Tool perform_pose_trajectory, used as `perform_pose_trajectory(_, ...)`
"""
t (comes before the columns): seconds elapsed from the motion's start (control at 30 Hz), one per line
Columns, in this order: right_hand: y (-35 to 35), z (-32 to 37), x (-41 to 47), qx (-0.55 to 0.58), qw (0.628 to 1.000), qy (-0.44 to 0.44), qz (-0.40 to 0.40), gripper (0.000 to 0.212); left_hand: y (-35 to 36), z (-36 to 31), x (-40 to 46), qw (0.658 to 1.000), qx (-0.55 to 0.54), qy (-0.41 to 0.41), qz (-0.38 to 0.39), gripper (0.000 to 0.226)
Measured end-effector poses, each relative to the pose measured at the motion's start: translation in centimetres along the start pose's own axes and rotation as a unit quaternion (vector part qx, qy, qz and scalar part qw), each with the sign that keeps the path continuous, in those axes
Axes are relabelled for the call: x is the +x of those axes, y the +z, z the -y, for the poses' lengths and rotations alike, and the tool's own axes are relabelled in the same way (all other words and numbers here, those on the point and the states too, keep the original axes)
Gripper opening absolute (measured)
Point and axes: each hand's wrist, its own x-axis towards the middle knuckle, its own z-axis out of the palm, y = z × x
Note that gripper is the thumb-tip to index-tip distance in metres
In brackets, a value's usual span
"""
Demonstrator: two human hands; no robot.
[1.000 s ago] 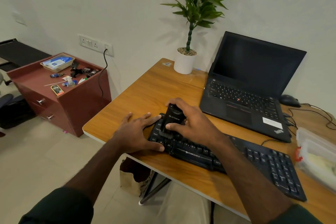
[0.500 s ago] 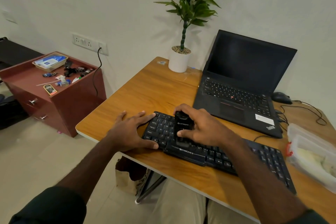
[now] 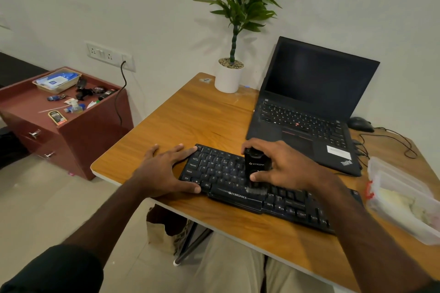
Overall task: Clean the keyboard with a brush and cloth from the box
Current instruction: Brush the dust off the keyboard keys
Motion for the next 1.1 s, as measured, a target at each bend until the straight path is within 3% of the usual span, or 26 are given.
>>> perform_pose_trajectory(0.27, 5.1, 2.2, 2.5, 0.111, 0.983, -0.057, -0.137, 0.050, -0.2, -0.4, -0.2, 1.000, -0.004, -0.002, 0.008, 0.126)
perform_pose_trajectory(0.4, 4.5, 1.8, 1.4, 0.085, 0.989, -0.063, -0.105, 0.048, -0.3, -0.3, -0.2, 1.000, -0.002, 0.001, 0.004, 0.125)
perform_pose_trajectory(0.6, 0.1, -0.5, -1.9, 0.017, 0.999, 0.013, -0.029, 0.051, -0.1, -0.2, -0.2, 1.000, -0.002, 0.003, -0.001, 0.125)
perform_pose_trajectory(1.1, 4.4, 2.3, 1.6, 0.129, 0.978, -0.054, -0.153, 0.051, 0.1, 0.1, 0.0, 1.000, -0.003, 0.006, -0.008, 0.120)
